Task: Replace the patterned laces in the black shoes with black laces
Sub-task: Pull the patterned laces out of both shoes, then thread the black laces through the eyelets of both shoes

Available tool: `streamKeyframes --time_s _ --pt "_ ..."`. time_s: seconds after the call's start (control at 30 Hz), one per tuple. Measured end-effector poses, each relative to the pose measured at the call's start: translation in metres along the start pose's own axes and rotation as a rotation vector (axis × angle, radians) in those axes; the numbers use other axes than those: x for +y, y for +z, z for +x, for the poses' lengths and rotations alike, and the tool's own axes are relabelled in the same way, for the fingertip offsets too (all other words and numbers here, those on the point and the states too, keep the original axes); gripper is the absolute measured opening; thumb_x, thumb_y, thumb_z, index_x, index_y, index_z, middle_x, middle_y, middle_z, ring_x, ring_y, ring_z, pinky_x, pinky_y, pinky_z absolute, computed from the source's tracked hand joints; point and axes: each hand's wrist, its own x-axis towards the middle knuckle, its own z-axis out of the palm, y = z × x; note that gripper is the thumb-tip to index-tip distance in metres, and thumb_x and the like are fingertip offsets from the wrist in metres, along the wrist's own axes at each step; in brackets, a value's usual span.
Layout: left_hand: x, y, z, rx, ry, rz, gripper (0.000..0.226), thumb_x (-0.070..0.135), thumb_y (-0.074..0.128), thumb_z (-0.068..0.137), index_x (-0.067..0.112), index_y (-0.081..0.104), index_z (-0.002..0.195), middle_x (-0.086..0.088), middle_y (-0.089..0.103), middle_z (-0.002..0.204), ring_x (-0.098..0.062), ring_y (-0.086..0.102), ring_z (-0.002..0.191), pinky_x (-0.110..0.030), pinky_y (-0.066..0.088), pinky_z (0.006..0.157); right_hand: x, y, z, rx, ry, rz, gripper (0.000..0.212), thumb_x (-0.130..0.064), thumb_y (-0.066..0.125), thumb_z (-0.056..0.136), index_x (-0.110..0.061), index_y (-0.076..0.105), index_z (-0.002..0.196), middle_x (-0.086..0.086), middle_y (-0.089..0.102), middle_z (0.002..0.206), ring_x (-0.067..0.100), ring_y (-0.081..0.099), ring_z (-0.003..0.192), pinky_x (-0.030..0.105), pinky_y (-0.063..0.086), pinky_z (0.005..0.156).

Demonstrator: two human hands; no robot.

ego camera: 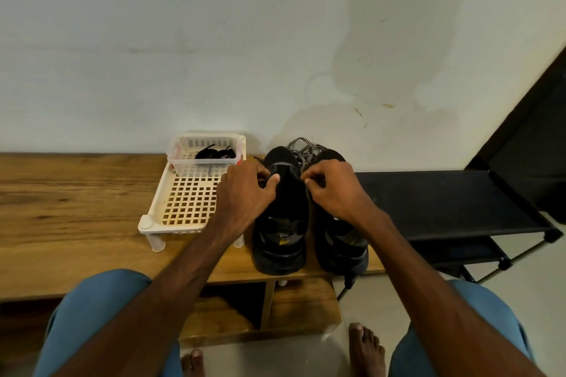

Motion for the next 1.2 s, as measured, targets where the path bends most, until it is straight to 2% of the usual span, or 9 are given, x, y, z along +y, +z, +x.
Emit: streamKeyframes --time_s 0.1,0.27,0.43,0.57,0.7,0.83,0.93,1.07,1.2 --pt "-0.003 -0.011 0.008 0.042 0.016 -0.050 0.027 0.044 0.065 0.094 0.023 0.081 0.098 0.008 0.078 0.089 -0.006 0.070 0.078 -0.021 0.052 0.070 -0.011 0.000 0.009 0.102 0.014 0.088 0.024 -0.006 0.062 0.097 -0.014 0.077 0.114 -0.001 0.074 0.114 0.006 0.067 0.100 0.020 0.053 0.097" --pt "-0.019 -0.031 0.035 0.199 -0.044 0.027 0.024 0.032 0.063 0.098 0.015 0.079 0.102 0.000 0.077 0.097 -0.016 0.071 0.082 -0.023 0.045 0.072 -0.043 0.019 0.054 0.097 -0.106 0.133 0.021 -0.006 0.066 0.094 -0.016 0.079 0.108 -0.006 0.076 0.109 -0.002 0.063 0.084 -0.004 0.042 0.072" --pt "-0.044 -0.040 0.063 0.092 -0.234 0.268 0.026 0.024 0.069 0.091 0.010 0.075 0.112 -0.010 0.073 0.109 -0.031 0.060 0.110 -0.041 0.050 0.085 -0.074 0.057 0.131 -0.057 -0.264 -0.002 0.021 -0.004 0.071 0.091 -0.009 0.078 0.110 0.004 0.076 0.109 0.007 0.066 0.089 0.005 0.046 0.074" --pt "-0.055 -0.036 0.071 0.020 -0.296 0.364 0.027 0.028 0.069 0.092 0.010 0.072 0.112 -0.010 0.072 0.106 -0.029 0.065 0.102 -0.039 0.053 0.083 -0.091 0.089 0.181 -0.211 -0.279 -0.203 0.023 0.000 0.075 0.085 -0.006 0.075 0.108 0.011 0.073 0.109 0.021 0.070 0.092 0.035 0.060 0.086" --pt "-0.059 -0.034 0.076 0.013 -0.317 0.426 0.027 0.026 0.068 0.095 0.010 0.069 0.117 -0.010 0.071 0.110 -0.027 0.066 0.103 -0.036 0.052 0.081 -0.112 0.103 0.201 -0.299 -0.370 -0.492 0.026 -0.008 0.083 0.080 -0.007 0.070 0.103 0.008 0.068 0.103 0.024 0.068 0.088 0.035 0.058 0.079" --pt "-0.061 -0.034 0.077 -0.024 -0.328 0.438 0.031 0.029 0.067 0.096 0.010 0.067 0.121 -0.010 0.071 0.114 -0.027 0.067 0.105 -0.037 0.055 0.086 -0.121 0.107 0.194 -0.243 -0.511 -0.799 0.039 -0.030 0.075 0.090 -0.007 0.061 0.119 0.008 0.062 0.101 0.024 0.067 0.097 0.032 0.047 0.078" --pt "-0.060 -0.035 0.075 -0.015 -0.325 0.435 0.034 0.031 0.070 0.094 0.010 0.067 0.121 -0.011 0.071 0.114 -0.027 0.068 0.105 -0.038 0.055 0.086 -0.119 0.111 0.188 -0.249 -0.487 -0.784 0.034 -0.031 0.064 0.098 -0.007 0.060 0.121 0.009 0.065 0.109 0.024 0.066 0.099 0.032 0.046 0.079" --pt "-0.059 -0.035 0.070 0.035 -0.297 0.404 0.030 0.027 0.070 0.093 0.007 0.069 0.116 -0.012 0.072 0.108 -0.029 0.069 0.100 -0.038 0.055 0.081 -0.112 0.102 0.183 -0.223 -0.406 -0.666 0.034 -0.032 0.071 0.091 -0.009 0.062 0.114 0.004 0.054 0.094 0.022 0.057 0.085 0.032 0.044 0.075" --pt "-0.061 -0.035 0.069 0.080 -0.263 0.341 0.025 0.026 0.071 0.090 0.009 0.075 0.108 -0.009 0.075 0.098 -0.028 0.070 0.092 -0.036 0.052 0.071 -0.098 0.071 0.180 -0.103 -0.285 -0.363 0.013 -0.021 0.072 0.085 -0.017 0.076 0.095 0.000 0.074 0.092 0.021 0.068 0.081 0.033 0.057 0.075"
